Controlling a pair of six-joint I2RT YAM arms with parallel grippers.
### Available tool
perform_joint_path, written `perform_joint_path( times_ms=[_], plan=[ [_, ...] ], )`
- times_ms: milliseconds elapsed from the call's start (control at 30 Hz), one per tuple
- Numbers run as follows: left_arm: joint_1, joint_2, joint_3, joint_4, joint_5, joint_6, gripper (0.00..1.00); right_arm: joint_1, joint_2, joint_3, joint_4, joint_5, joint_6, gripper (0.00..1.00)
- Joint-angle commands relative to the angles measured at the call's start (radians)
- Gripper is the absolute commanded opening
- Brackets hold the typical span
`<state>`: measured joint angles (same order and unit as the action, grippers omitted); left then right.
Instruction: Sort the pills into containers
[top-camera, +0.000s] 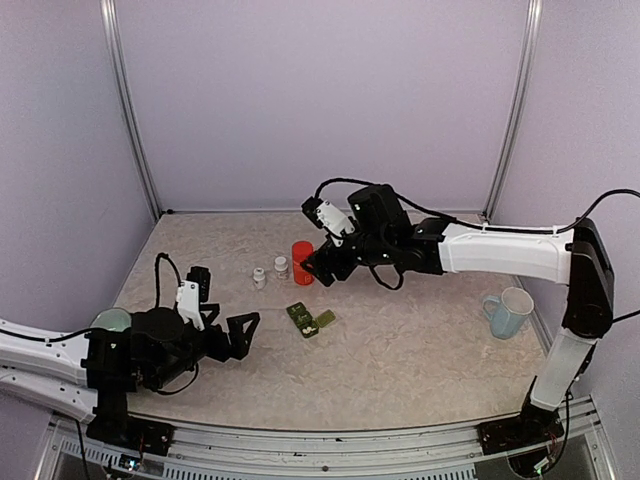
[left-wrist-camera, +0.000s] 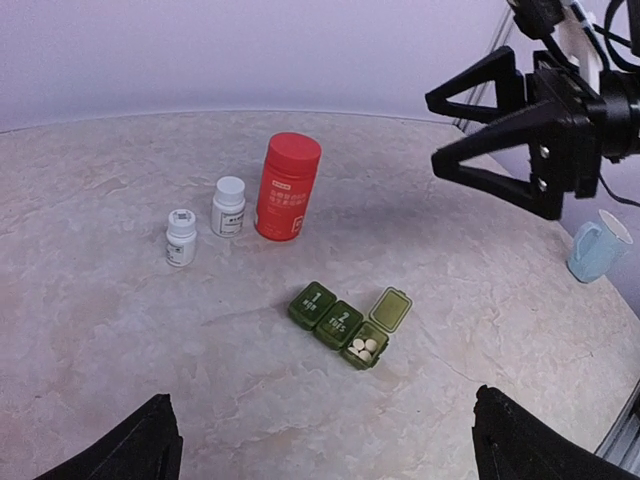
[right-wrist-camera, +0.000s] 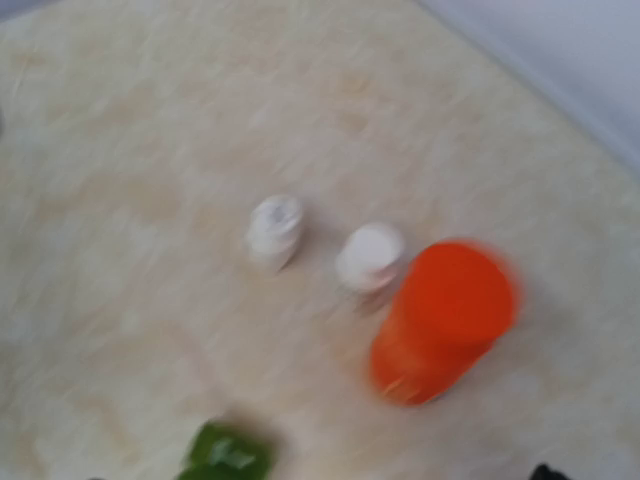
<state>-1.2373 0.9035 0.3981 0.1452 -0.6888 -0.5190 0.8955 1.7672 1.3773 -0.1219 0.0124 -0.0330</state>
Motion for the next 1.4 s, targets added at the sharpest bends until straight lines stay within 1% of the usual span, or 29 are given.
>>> perform_joint_path(
  times_ms=[0,167,267,433,600,800,900,1033,1267,1367],
  plan=[
    [0.027,0.018,0.034,-0.083,-0.063,-0.065,0.99,0.079,0.066,0.025,-0.169,0.111,0.069,0.90],
    [0.048,0.016,0.040,-0.115,-0.078,-0.100,0.99,0.130,0.199,0.183,-0.317,0.165,0.137,0.88],
    [0.053,-0.013,0.033,-0.128,-0.088,-0.111,0.99,0.134,0.273,0.270,-0.396,0.155,0.181,0.86],
    [0.063,-0.040,0.022,-0.157,-0.088,-0.126,0.99,0.135,0.356,0.352,-0.476,0.142,0.210,0.82],
    [0.093,-0.014,0.025,-0.162,-0.058,-0.148,0.99,0.134,0.435,0.438,-0.544,0.106,0.215,0.79],
    [0.146,0.080,0.059,-0.183,-0.045,-0.202,0.99,0.134,0.491,0.483,-0.582,0.077,0.220,0.75],
    [0.172,0.147,0.110,-0.253,-0.033,-0.272,0.99,0.134,0.512,0.504,-0.607,0.074,0.223,0.72],
    [0.174,0.217,0.148,-0.296,-0.057,-0.298,0.99,0.136,0.525,0.508,-0.609,0.072,0.225,0.69],
    [0.177,0.180,0.119,-0.276,-0.088,-0.319,0.99,0.135,0.544,0.514,-0.612,0.077,0.233,0.62],
    [0.182,0.180,0.114,-0.270,-0.086,-0.317,0.99,0.136,0.547,0.516,-0.604,0.077,0.234,0.55]
  ],
)
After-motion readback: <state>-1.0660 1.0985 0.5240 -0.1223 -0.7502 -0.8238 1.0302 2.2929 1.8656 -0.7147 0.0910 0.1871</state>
